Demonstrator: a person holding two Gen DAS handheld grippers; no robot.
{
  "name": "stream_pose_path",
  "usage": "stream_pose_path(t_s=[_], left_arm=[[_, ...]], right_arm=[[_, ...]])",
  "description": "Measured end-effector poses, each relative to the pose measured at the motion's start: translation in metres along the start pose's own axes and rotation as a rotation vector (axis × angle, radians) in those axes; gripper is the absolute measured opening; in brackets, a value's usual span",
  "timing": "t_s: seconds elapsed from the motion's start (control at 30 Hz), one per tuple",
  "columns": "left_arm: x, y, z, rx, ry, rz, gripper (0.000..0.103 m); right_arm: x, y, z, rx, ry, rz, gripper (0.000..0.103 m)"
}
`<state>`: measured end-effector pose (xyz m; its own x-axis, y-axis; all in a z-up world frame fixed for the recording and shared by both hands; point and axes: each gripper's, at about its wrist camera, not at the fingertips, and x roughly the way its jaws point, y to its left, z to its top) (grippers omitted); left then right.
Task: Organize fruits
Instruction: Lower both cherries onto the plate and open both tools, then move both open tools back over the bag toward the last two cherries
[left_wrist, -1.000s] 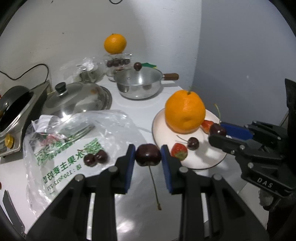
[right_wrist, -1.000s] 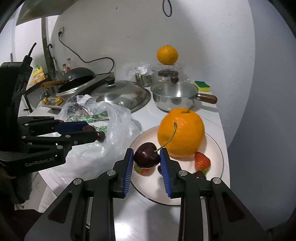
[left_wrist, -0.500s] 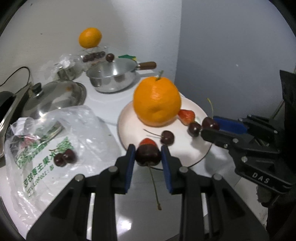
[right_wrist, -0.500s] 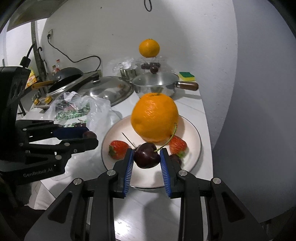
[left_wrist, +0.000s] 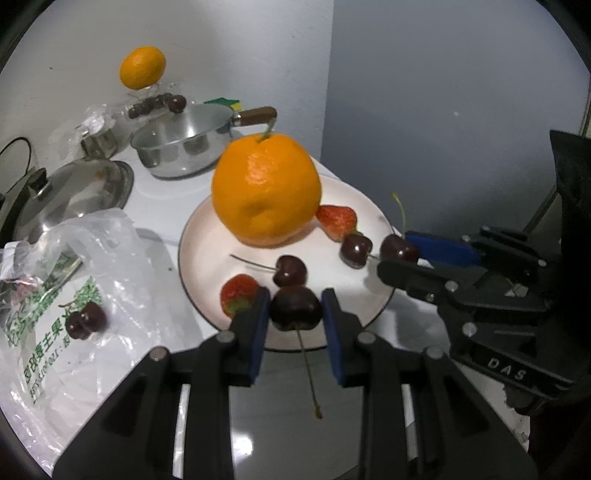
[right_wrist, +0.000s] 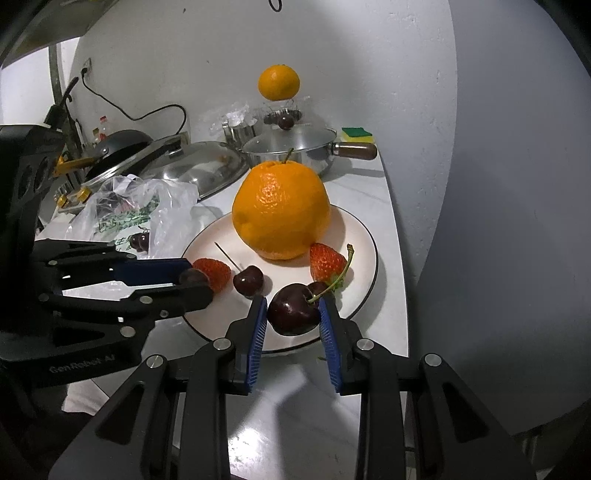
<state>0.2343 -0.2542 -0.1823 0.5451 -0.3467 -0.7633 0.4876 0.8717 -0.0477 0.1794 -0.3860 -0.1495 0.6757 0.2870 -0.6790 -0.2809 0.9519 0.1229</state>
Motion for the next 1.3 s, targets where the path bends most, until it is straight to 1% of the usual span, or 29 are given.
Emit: stream_pose_path(t_s=[0.17, 0.37, 0.47, 0.53, 0.77, 1.0, 1.07, 1.1, 1.3], left_arm=[[0.007, 0.001, -0.002, -0.005, 0.014, -0.021, 0.029], [0.008, 0.005, -0.004, -0.019, 0.025, -0.031, 0.031], [0.009, 0.004, -0.005, -0.015, 0.033, -0.024, 0.031], [0.007, 0.006, -0.005, -0.020, 0.032, -0.024, 0.035], [-0.007, 0.016, -0.004, -0.032, -0.005, -0.002, 0.035], [-0.018, 0.031, -0.007, -0.055, -0.019, 0.032, 0.036], [-0.021, 0.036, -0.008, -0.063, -0.025, 0.041, 0.048], [-0.023, 0.039, -0.009, -0.073, -0.032, 0.042, 0.057], [-0.033, 0.050, -0.013, -0.092, -0.049, 0.059, 0.058]], right_arm=[[0.003, 0.001, -0.001, 0.003, 0.007, -0.001, 0.031], [0.008, 0.006, -0.001, -0.003, 0.018, 0.006, 0.031], [0.012, 0.007, -0.001, -0.004, 0.024, 0.008, 0.031], [0.014, 0.007, -0.001, -0.004, 0.028, 0.007, 0.031], [0.018, 0.012, -0.001, -0.011, 0.041, 0.009, 0.031], [0.024, 0.020, 0.001, -0.021, 0.053, 0.006, 0.031], [0.024, 0.021, 0.002, -0.017, 0.053, 0.001, 0.031], [0.025, 0.021, 0.002, -0.015, 0.053, -0.002, 0.031], [0.025, 0.026, 0.002, -0.006, 0.057, -0.013, 0.032]])
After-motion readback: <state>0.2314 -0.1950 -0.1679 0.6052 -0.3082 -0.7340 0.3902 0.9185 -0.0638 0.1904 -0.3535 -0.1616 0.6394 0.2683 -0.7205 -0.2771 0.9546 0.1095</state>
